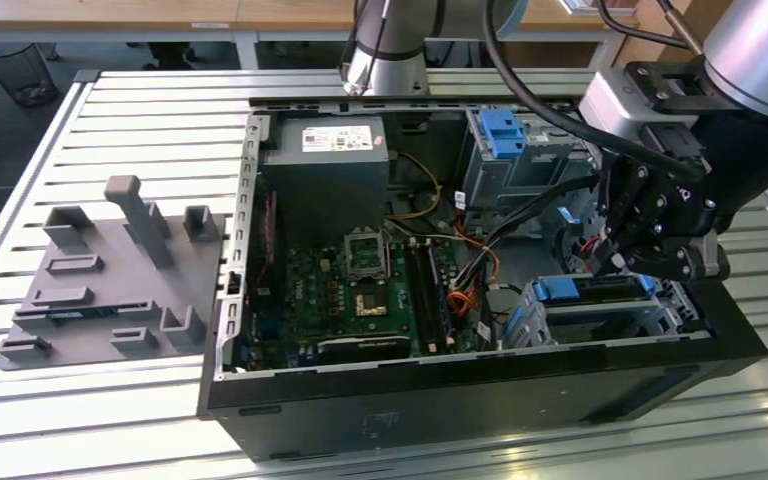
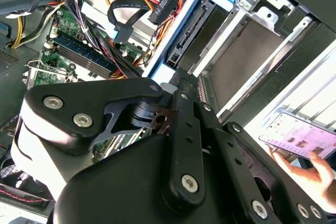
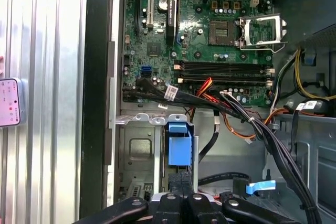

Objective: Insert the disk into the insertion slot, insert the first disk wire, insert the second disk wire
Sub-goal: 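Insert the first disk wire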

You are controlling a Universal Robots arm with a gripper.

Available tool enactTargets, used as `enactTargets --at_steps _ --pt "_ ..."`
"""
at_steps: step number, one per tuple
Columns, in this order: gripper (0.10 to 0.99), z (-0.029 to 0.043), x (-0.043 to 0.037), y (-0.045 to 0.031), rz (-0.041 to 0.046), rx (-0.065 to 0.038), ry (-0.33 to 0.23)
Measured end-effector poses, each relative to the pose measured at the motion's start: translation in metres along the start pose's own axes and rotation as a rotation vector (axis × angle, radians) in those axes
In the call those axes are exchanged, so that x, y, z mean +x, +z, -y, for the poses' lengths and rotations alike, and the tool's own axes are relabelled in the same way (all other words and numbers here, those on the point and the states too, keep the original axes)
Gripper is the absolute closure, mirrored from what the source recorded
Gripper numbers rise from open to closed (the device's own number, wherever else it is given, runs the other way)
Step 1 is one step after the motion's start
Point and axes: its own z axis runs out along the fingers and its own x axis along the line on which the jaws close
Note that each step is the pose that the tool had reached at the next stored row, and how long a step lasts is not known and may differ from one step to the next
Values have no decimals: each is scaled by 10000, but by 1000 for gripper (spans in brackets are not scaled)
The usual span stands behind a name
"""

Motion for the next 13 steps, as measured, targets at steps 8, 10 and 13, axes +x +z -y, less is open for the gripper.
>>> enactTargets --at_steps 8,10,13 --pt "980 25 -10 0 0 0 -1" --pt "980 30 -13 -1 0 0 0" --pt "980 38 -18 0 0 0 -1"
